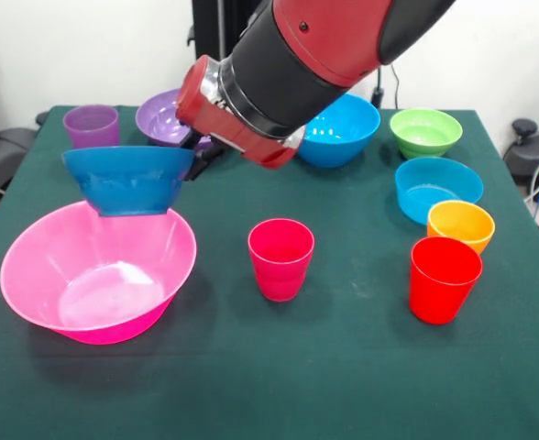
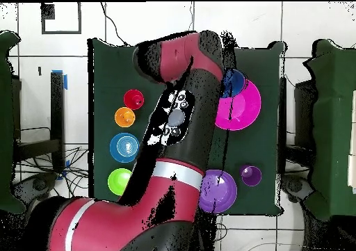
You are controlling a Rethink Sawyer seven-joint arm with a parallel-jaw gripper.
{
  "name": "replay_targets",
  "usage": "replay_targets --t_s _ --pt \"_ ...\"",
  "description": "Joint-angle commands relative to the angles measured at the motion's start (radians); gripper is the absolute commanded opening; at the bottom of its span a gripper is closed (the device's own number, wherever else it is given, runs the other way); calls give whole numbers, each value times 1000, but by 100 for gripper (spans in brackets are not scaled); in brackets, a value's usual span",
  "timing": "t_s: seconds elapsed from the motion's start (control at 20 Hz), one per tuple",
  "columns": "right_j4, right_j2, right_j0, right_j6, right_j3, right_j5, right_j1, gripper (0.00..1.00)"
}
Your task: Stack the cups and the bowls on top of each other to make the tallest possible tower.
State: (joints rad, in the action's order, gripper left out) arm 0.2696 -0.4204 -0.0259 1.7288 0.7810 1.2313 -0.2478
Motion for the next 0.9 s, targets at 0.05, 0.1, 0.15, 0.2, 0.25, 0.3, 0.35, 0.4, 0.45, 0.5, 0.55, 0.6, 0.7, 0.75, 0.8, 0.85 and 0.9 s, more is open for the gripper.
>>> replay_targets --t_s 0.05,0.1,0.15,0.2,0.25,0.3,0.35,0.4,0.45,0.5,0.55,0.6,0.7,0.75,0.8,0.85,0.9 --pt "76 138 28 -344 -103 111 126 0" --pt "77 140 33 -349 -125 123 145 0" --pt "79 142 38 -349 -134 109 157 0" --pt "82 140 41 -352 -162 109 175 0" --pt "85 138 44 -361 -179 103 186 0" --pt "88 137 48 -370 -196 98 197 0" --pt "90 135 53 -375 -215 94 210 0" --pt "91 136 59 -384 -235 85 224 0" --pt "91 137 67 -397 -259 86 244 0" --pt "90 139 75 -409 -284 86 264 0" --pt "83 140 82 -406 -295 87 276 0" --pt "77 140 88 -403 -319 89 293 0" --pt "66 135 96 -390 -347 87 318 0" --pt "60 131 97 -386 -348 89 320 0" --pt "55 129 100 -389 -346 97 321 0" --pt "51 124 101 -402 -351 111 325 0" --pt "49 121 101 -419 -358 122 329 0"
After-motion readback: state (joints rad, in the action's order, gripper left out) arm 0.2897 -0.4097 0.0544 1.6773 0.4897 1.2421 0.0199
